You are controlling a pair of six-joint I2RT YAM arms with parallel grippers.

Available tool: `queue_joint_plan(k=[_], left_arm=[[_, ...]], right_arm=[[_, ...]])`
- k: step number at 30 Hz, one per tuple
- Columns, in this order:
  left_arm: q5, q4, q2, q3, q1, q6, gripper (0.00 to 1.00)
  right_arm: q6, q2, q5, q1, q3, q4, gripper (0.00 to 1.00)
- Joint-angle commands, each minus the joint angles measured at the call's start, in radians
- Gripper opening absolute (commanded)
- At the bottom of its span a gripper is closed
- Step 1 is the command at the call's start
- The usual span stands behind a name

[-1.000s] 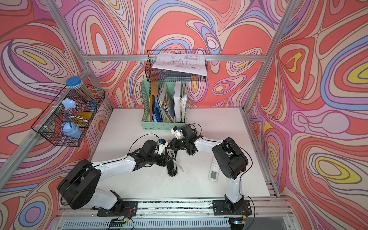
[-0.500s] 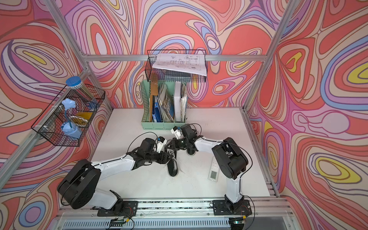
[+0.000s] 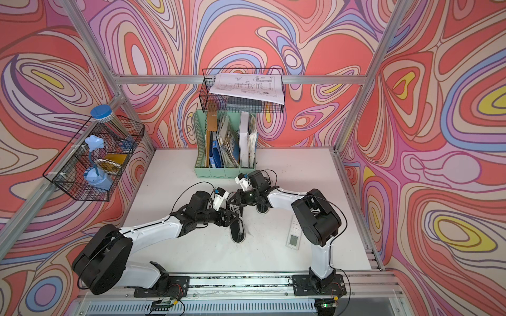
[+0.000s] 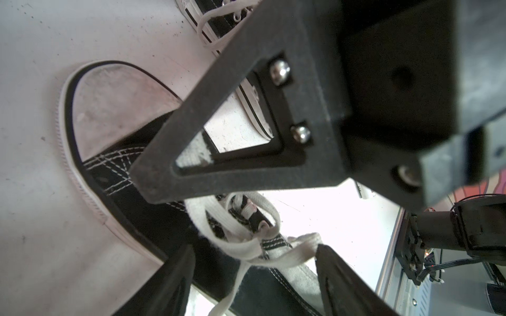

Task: Tie the shoes
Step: Cross the shoelace with the shoelace.

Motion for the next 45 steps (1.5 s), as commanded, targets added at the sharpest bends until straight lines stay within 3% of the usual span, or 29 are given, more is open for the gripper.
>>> queue_joint_plan(k=[1, 9, 25, 41, 45], left_arm=[[-0.037, 0.013, 0.007, -0.011, 0.006, -0.009, 0.75], [-0.035, 0.140, 0.066, -0.009, 0.006, -0.091, 0.60], [-0.028, 0.168, 0.094, -0.026, 0.006, -0.116, 0.39], [-0.015, 0.205, 0.094, -0.035, 0.006, -0.141, 0.04], [-0.013, 0.220, 0.089, -0.045, 0.006, -0.138, 0.00]], right_arm=[[-0.004, 0.002, -0.010, -0.001, 0.013, 0.022, 0.00], [0.002, 0.001, -0.015, -0.001, 0.008, 0.027, 0.00], [-0.001, -0.010, -0.017, -0.001, 0.014, 0.023, 0.00], [0.001, -0.050, -0.022, 0.001, -0.003, 0.021, 0.00], [-0.023, -0.080, -0.013, 0.003, -0.017, -0.012, 0.00]])
